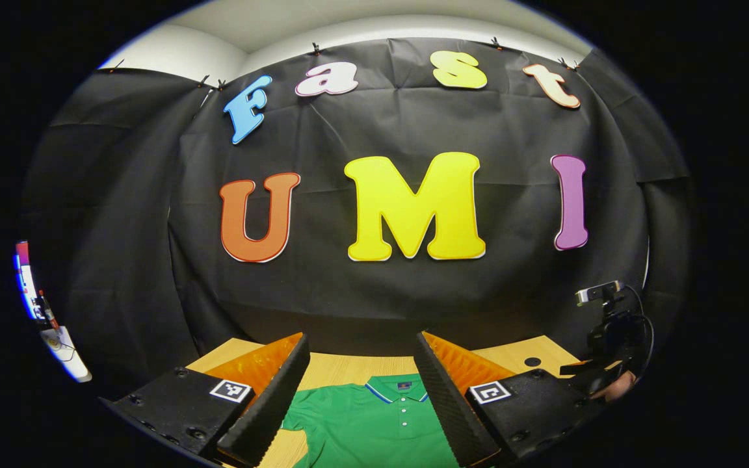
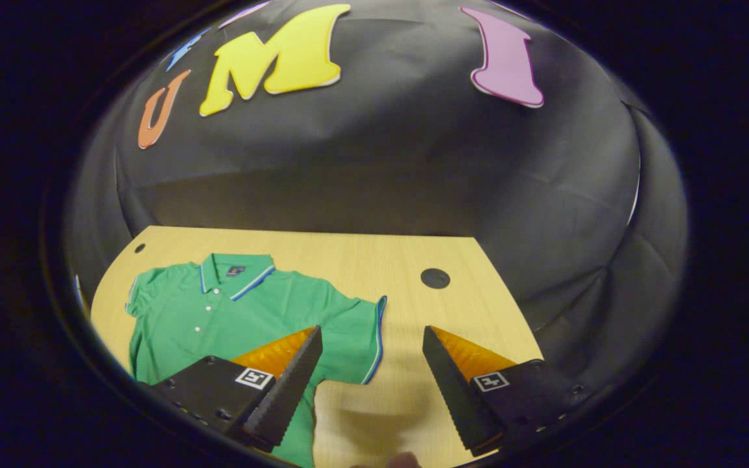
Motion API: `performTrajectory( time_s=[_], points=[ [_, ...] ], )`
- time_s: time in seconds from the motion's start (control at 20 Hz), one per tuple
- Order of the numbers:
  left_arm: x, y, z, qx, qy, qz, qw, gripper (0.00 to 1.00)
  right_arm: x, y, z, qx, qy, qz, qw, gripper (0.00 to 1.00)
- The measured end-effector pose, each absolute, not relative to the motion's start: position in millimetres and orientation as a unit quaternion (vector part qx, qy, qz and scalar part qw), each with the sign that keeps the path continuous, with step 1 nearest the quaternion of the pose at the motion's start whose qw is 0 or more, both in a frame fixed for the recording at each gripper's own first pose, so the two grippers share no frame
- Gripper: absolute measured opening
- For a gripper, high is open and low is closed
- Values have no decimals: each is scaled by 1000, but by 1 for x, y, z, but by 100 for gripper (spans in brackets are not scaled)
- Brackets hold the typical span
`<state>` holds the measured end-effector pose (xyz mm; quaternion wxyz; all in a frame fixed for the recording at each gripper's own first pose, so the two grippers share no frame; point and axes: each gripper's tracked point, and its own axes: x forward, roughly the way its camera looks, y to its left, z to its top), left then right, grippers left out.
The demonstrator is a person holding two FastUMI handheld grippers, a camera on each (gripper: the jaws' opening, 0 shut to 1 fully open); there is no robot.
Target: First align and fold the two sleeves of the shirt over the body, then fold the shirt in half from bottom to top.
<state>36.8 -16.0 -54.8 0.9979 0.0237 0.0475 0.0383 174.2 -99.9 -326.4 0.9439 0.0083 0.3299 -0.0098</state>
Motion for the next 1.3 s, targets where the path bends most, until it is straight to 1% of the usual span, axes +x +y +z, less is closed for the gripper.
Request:
performTrajectory(
  time_s=[0.25,0.4,0.45,0.5,0.55,0.6,0.65,0.9,0.95,1.0,1.1,1.3],
  points=[
    [39,-23,-70,36,69,34,996,100,212,-103,-376,-12,364,4,931,95],
    [41,-21,-73,43,75,39,995,100,218,-103,-400,-13,389,7,921,95],
    [43,-19,-73,44,75,41,995,100,220,-102,-406,-7,395,8,918,98],
    [43,-19,-75,44,77,43,995,100,218,-104,-409,-4,402,6,916,95],
    [44,-18,-77,44,79,45,995,100,219,-104,-413,-2,407,5,914,89],
    [45,-17,-79,43,83,46,995,100,215,-101,-417,2,416,10,909,81],
    [46,-16,-80,44,86,47,994,100,215,-96,-414,16,417,18,909,78],
    [49,-19,-84,43,91,45,994,100,217,-81,-418,53,430,45,900,22],
    [49,-19,-84,43,92,44,994,100,216,-81,-418,63,432,40,899,17],
    [50,-20,-84,43,93,43,994,100,218,-81,-418,73,431,40,898,4],
    [50,-18,-83,45,92,44,994,100,218,-82,-418,93,438,35,893,0],
    [49,-16,-85,44,94,46,994,100,216,-86,-402,105,433,26,895,0]
  ],
)
